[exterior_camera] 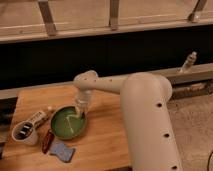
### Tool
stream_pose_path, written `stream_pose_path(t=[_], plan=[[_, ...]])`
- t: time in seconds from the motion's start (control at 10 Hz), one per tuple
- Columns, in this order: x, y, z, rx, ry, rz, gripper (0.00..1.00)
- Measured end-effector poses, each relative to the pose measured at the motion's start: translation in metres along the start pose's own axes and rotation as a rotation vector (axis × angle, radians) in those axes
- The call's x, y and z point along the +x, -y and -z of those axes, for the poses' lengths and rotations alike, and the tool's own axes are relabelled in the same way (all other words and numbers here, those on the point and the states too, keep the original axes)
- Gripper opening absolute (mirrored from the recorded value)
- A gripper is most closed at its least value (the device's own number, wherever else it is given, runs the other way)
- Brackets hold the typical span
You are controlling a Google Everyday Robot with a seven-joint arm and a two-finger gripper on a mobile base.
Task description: Pick up the ceramic bowl
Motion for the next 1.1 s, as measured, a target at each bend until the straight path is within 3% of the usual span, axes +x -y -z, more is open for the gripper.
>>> stream_pose_path(t=[0.2,0.4,0.5,0.9,1.0,1.1], plan=[[-0.002,0.002,0.009,-0.013,0.024,-0.005,0.0],[-0.012,0.013,0.038,-0.001,0.064,-0.027,0.0],[-0.017,0.02,0.053,0.01,0.082,-0.036,0.0],[-0.043,0.045,0.15,0.105,0.202,-0.085,0.0],[-0.046,0.045,0.169,0.122,0.23,-0.093,0.0],[-0.046,0.047,0.17,0.125,0.23,-0.096,0.0]])
